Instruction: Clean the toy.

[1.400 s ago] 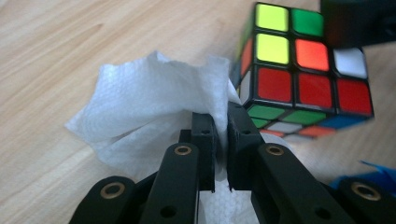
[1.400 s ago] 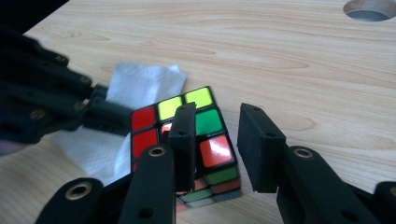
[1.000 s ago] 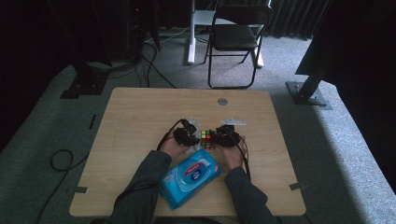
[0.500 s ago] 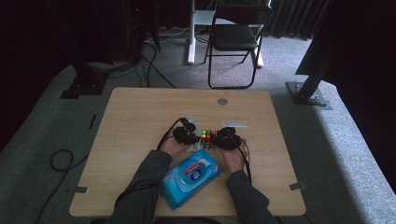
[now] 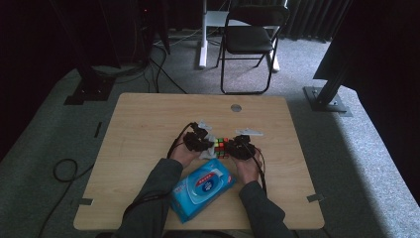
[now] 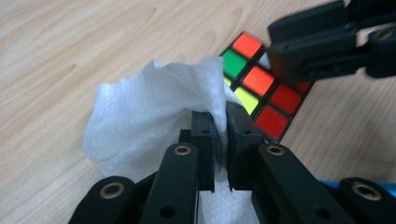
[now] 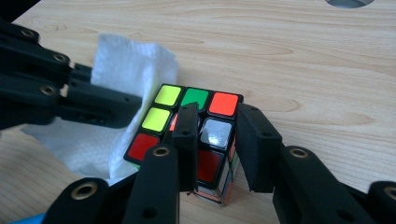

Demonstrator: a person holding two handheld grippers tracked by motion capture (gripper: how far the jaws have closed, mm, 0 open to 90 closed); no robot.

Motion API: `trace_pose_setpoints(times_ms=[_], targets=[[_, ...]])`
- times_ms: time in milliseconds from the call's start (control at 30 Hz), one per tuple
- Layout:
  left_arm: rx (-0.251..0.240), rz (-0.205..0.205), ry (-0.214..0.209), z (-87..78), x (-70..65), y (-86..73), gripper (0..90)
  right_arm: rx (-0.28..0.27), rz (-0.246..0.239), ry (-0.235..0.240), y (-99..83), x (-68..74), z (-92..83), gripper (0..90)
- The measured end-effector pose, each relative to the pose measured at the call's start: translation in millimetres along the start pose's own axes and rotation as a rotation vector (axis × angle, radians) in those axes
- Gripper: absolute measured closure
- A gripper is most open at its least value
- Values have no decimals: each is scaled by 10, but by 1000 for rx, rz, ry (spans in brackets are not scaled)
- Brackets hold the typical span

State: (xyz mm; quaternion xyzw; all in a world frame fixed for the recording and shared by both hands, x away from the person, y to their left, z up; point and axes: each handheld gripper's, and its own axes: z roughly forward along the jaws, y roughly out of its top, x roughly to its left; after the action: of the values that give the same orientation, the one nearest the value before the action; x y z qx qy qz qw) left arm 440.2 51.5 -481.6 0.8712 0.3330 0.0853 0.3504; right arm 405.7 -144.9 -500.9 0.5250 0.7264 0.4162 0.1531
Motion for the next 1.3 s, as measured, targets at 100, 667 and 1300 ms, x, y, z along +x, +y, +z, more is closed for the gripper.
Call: trace_pose_setpoints(times_ms=[100, 667, 1300], targets=[[-20, 1, -5, -29, -10, 37, 841, -3, 5, 2, -4, -4, 0, 701], [9, -5, 36, 78, 12, 43, 842, -5, 8, 8, -8, -15, 1, 701], [22, -34, 66, 122, 40, 36, 836, -8, 22, 12, -16, -11, 4, 693]])
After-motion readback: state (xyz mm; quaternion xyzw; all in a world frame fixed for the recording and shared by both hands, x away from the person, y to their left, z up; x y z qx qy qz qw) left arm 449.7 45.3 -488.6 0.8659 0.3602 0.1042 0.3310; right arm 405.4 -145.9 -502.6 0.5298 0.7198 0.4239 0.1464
